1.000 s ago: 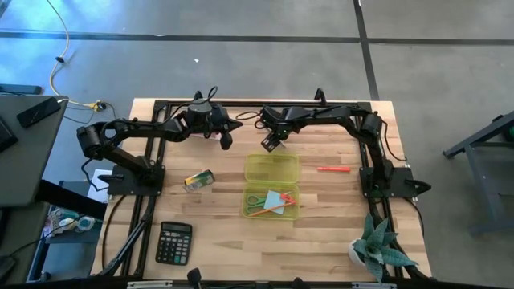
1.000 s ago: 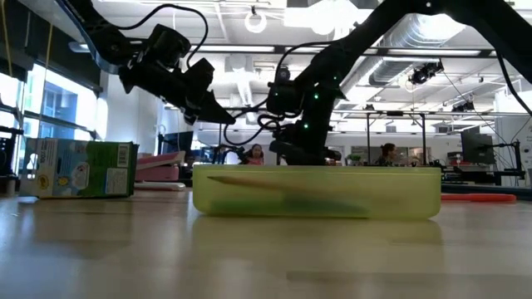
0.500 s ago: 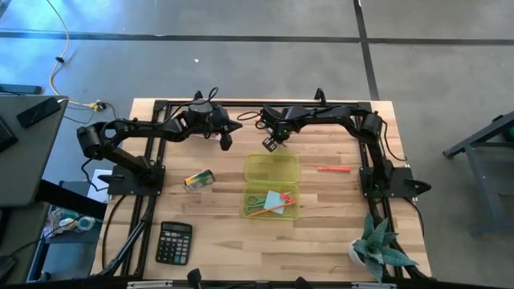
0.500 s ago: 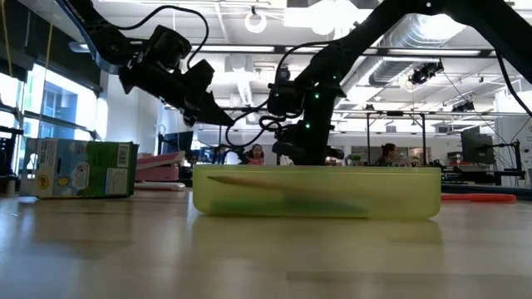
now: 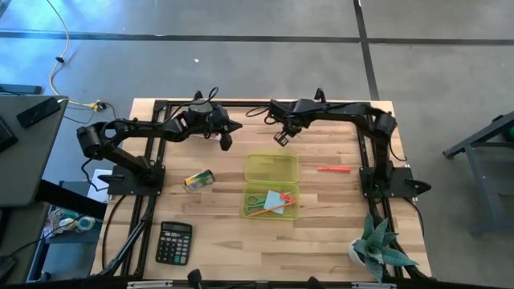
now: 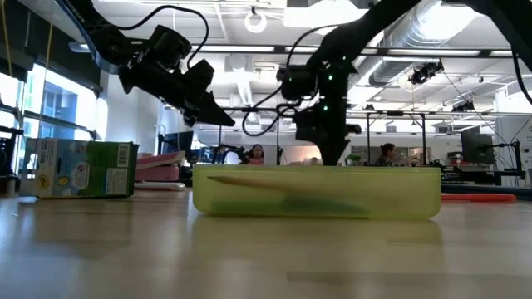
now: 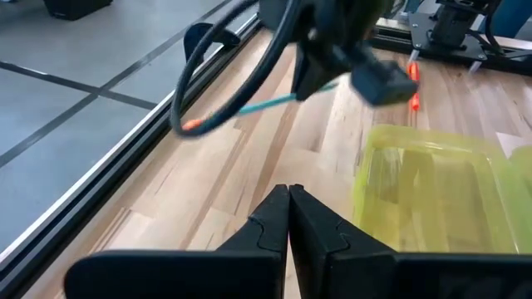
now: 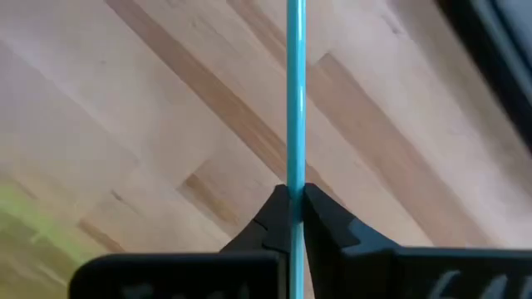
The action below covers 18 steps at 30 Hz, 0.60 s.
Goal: Pack school essentials
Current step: Put the light blue pencil into the supply box
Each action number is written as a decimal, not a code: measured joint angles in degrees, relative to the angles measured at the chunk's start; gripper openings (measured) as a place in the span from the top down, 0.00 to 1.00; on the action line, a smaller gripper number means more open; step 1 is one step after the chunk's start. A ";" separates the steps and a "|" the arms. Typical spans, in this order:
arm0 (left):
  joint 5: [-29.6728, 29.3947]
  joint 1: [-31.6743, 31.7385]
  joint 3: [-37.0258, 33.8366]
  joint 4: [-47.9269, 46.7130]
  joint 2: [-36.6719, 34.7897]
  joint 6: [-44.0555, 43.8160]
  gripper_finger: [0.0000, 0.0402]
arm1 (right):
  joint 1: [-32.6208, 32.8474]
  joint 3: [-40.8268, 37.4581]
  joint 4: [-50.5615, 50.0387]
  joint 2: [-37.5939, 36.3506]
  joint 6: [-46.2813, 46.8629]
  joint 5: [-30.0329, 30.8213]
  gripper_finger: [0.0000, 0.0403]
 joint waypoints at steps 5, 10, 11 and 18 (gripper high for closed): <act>-0.04 -0.33 0.00 0.05 0.00 -0.01 1.00 | 1.16 0.13 -4.58 -5.82 -1.94 -0.82 0.99; -0.07 -0.33 0.00 0.04 0.00 -0.02 1.00 | 4.18 0.12 -9.23 -11.37 -3.82 -4.00 0.99; -0.07 -0.33 0.00 0.04 0.00 -0.02 1.00 | 5.02 -0.02 -9.57 -12.24 -4.17 -5.18 0.99; -0.07 -0.33 0.01 0.04 0.00 -0.04 1.00 | 13.90 -4.98 -8.62 -16.61 -9.62 -14.69 0.99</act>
